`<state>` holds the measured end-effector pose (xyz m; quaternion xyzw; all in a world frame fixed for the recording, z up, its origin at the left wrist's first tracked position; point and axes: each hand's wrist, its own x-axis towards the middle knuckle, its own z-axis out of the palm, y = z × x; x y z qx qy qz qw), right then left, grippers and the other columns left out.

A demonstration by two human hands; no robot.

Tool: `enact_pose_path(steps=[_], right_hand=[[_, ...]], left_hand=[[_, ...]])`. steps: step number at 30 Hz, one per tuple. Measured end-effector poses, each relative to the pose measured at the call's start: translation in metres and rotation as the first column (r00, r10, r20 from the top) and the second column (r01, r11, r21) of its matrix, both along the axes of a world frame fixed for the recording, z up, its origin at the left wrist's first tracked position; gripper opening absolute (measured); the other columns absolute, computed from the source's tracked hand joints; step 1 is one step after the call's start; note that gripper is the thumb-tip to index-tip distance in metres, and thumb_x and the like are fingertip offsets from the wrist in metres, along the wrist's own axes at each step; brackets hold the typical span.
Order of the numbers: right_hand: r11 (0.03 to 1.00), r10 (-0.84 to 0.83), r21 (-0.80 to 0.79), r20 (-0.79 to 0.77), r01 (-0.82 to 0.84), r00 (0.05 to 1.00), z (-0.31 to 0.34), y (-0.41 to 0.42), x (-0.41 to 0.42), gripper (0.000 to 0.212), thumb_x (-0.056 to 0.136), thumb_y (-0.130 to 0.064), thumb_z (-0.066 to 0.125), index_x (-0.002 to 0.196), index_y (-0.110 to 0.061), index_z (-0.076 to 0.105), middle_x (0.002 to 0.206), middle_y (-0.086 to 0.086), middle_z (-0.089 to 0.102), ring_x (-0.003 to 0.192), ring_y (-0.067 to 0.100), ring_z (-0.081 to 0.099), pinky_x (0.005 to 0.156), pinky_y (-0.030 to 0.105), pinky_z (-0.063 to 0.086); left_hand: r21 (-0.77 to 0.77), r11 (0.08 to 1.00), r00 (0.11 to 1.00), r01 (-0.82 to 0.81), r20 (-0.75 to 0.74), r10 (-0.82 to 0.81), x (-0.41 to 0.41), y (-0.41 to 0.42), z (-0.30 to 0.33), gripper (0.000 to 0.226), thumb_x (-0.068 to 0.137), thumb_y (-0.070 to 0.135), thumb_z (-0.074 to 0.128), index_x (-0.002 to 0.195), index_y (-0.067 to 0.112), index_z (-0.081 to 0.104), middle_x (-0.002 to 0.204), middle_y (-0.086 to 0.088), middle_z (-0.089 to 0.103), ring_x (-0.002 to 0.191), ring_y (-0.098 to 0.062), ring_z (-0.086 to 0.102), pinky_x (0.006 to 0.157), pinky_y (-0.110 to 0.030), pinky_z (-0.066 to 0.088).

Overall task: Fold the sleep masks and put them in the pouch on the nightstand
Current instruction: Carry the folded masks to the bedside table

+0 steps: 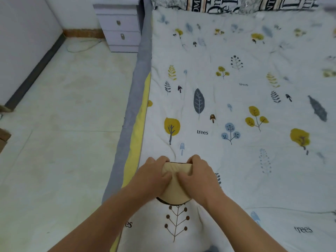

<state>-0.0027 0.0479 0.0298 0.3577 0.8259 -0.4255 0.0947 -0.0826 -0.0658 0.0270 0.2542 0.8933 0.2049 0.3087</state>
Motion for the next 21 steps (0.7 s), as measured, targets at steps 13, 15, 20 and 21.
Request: enact_pose_path(steps=[13, 15, 20, 21], right_hand=[[0.962, 0.134, 0.254, -0.109, -0.103, 0.985, 0.166, -0.040, 0.030, 0.033, 0.086, -0.023, 0.047, 0.116, -0.012, 0.045, 0.109, 0.007, 0.047, 0.094, 0.029, 0.055, 0.073, 0.032, 0.042], [0.956, 0.155, 0.269, -0.130, -0.115, 0.979, 0.185, -0.045, 0.035, 0.035, 0.086, -0.024, 0.047, 0.119, -0.013, 0.044, 0.112, 0.008, 0.047, 0.095, 0.029, 0.055, 0.073, 0.031, 0.041], [0.941, 0.216, 0.301, -0.189, -0.152, 0.958, 0.224, -0.061, 0.048, 0.036, 0.085, -0.023, 0.048, 0.119, -0.011, 0.045, 0.112, 0.011, 0.048, 0.096, 0.031, 0.054, 0.074, 0.034, 0.043], [0.938, 0.231, 0.305, -0.200, -0.164, 0.952, 0.231, -0.066, 0.052, 0.034, 0.085, -0.023, 0.048, 0.117, -0.011, 0.045, 0.112, 0.011, 0.048, 0.095, 0.031, 0.055, 0.075, 0.036, 0.044]], left_hand=[[0.044, 0.999, 0.980, -0.015, -0.197, 0.023, 0.040, -0.032, 0.164, 0.042, 0.090, 0.028, 0.040, 0.132, 0.022, 0.040, 0.127, -0.010, 0.048, 0.108, -0.029, 0.055, 0.085, -0.033, 0.043], [0.044, 0.999, 0.979, -0.025, -0.203, 0.033, 0.046, -0.039, 0.184, 0.042, 0.090, 0.028, 0.039, 0.132, 0.022, 0.040, 0.130, -0.010, 0.047, 0.110, -0.030, 0.054, 0.087, -0.035, 0.043], [0.033, 0.997, 0.965, -0.070, -0.251, 0.076, 0.065, -0.059, 0.227, 0.043, 0.089, 0.028, 0.038, 0.132, 0.020, 0.040, 0.129, -0.012, 0.047, 0.114, -0.030, 0.051, 0.091, -0.037, 0.043], [0.025, 0.997, 0.962, -0.079, -0.261, 0.083, 0.070, -0.064, 0.235, 0.043, 0.089, 0.029, 0.039, 0.132, 0.019, 0.040, 0.129, -0.012, 0.047, 0.114, -0.031, 0.051, 0.091, -0.037, 0.043]])
